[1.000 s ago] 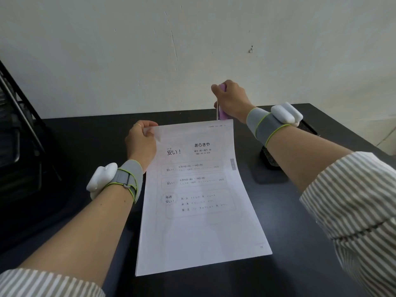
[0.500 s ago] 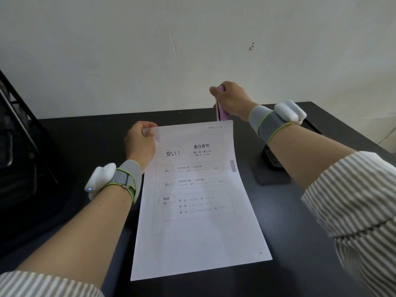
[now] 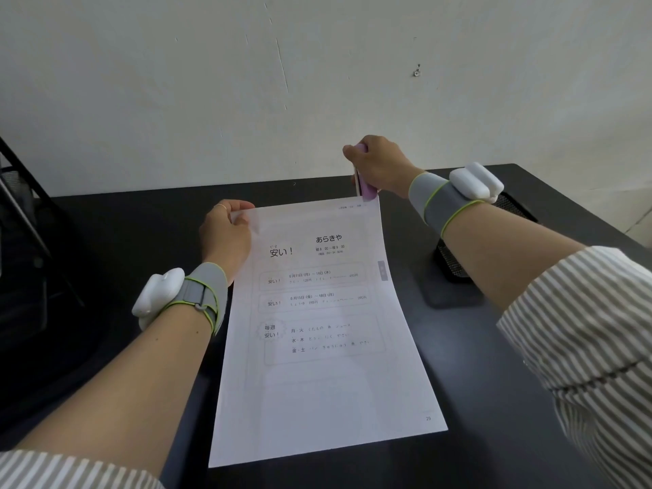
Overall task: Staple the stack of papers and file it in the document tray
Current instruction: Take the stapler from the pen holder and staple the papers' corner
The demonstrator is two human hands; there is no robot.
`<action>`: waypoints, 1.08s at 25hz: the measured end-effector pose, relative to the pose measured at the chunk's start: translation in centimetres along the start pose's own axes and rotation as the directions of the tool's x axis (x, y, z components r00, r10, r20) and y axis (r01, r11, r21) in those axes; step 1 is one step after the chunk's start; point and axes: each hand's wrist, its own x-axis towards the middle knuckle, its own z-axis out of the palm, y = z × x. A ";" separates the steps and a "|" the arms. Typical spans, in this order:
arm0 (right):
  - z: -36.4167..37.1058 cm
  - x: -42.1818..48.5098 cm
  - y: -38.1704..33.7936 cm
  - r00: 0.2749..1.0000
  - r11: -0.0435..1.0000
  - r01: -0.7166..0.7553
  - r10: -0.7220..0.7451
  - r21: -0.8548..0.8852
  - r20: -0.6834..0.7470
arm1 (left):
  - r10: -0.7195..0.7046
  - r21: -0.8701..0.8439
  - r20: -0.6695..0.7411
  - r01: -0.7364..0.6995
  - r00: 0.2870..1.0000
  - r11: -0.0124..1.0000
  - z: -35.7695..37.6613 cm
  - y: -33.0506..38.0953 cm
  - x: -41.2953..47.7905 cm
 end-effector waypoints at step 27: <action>3.8 3.8 0.8 0.991 0.990 -0.009 0.027 0.137 -0.128 | 0.018 -0.027 0.035 -0.017 0.999 0.999 1.0 -0.6 3.8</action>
